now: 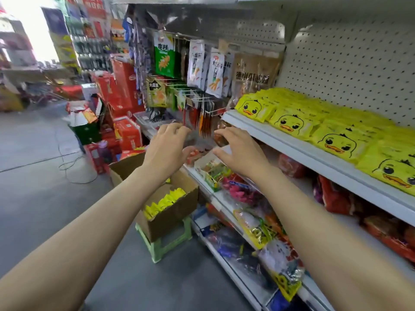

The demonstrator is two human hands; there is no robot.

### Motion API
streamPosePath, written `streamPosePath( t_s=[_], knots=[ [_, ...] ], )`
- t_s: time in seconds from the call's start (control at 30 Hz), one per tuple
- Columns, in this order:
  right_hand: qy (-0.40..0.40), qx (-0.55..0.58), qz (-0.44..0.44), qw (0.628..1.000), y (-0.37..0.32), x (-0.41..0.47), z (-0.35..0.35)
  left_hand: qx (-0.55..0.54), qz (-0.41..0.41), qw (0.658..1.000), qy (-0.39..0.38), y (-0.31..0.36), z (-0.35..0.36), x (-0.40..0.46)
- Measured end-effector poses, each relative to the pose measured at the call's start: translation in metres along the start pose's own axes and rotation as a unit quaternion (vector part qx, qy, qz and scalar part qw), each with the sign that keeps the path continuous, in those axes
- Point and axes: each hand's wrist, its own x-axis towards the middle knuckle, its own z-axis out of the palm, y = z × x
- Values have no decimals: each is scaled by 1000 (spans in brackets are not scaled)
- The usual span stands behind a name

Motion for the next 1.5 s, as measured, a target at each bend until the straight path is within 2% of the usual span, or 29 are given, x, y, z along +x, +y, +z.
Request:
streamPosePath(
  t_s=[0.17, 0.37, 0.57, 0.77, 0.97, 1.13, 1.27, 1.5],
  knots=[
    [-29, 6, -30, 999, -7, 70, 69, 17, -41, 999, -13, -65, 39, 11],
    [-81, 34, -36, 995, 3, 178, 156, 42, -74, 995, -61, -156, 108, 64],
    [-183, 67, -24, 980, 22, 268, 245, 36, -107, 982, -151, -229, 186, 114],
    [-284, 96, 28, 953, 42, 293, 353, -12, -148, 953, -265, -283, 276, 105],
    [-407, 133, 133, 894, 51, 266, 457, -74, -132, 889, -433, -333, 374, 66],
    [-501, 124, 227, 826, 48, 228, 533, -130, -123, 796, -579, -370, 443, 27],
    [-513, 136, 293, 795, 49, 211, 582, -170, -123, 747, -631, -390, 490, 4],
    [-509, 105, 346, 781, 49, 202, 639, -231, -126, 674, -690, -408, 539, -17]
  ],
)
